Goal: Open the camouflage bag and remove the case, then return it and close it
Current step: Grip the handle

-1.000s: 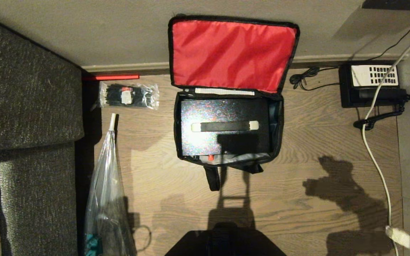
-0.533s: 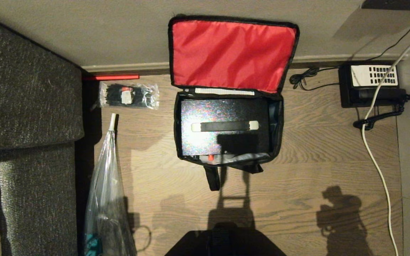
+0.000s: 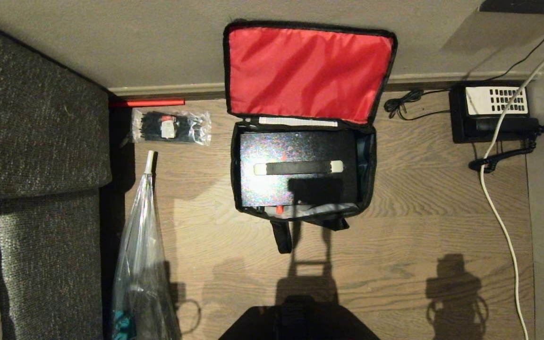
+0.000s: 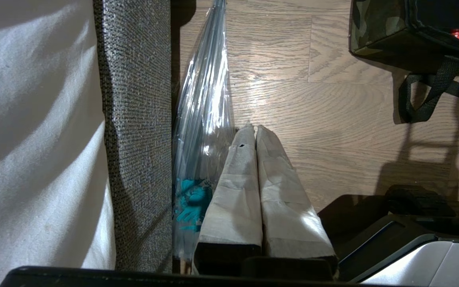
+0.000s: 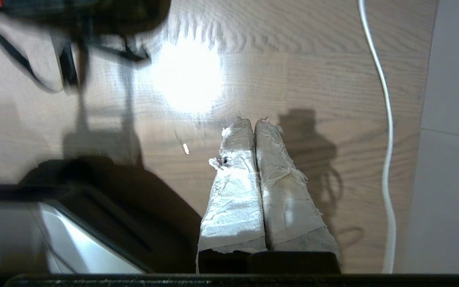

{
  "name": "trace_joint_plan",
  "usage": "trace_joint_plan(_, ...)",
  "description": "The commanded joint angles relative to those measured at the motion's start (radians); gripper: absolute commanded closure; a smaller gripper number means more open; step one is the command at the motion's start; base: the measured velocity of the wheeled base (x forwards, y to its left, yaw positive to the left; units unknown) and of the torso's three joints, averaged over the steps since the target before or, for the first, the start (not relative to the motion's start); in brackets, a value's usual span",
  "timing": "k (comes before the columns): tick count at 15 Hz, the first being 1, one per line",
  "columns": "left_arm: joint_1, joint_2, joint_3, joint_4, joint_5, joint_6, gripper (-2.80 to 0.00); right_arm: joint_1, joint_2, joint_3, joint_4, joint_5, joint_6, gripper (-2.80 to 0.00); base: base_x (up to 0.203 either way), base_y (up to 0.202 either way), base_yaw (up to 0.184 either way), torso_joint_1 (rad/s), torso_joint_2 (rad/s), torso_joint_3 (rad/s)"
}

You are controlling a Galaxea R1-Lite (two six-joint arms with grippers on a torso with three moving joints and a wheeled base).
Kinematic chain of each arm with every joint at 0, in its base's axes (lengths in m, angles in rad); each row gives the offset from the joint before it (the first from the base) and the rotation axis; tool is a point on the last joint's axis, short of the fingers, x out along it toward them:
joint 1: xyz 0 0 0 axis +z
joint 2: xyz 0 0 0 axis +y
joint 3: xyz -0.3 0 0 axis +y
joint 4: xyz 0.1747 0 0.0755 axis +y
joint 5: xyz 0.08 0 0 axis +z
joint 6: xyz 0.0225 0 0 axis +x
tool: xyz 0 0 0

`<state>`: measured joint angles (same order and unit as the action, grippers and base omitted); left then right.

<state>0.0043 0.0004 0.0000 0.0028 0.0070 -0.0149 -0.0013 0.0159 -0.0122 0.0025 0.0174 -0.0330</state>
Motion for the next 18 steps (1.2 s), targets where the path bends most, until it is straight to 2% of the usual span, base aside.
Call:
trace_joint_plan(1,0.000,0.000,0.003,0.000,0.001,0.000,0.00,0.001,-0.010,0.012,-0.005,-0.004,-0.018,0.00,0.000,0.000,0.000,0.000,0.00,0.000)
trace_joint_plan(3,0.000,0.000,0.003,0.000,0.001,0.000,0.00,0.001,-0.010,0.012,-0.007,-0.008,0.007,0.00,0.000,0.000,0.000,0.000,0.00,0.000)
trace_joint_plan(18,0.000,0.000,0.003,0.000,0.001,-0.004,0.00,0.001,-0.010,0.012,-0.007,-0.008,0.005,0.00,0.000,0.000,0.000,0.000,0.00,0.010)
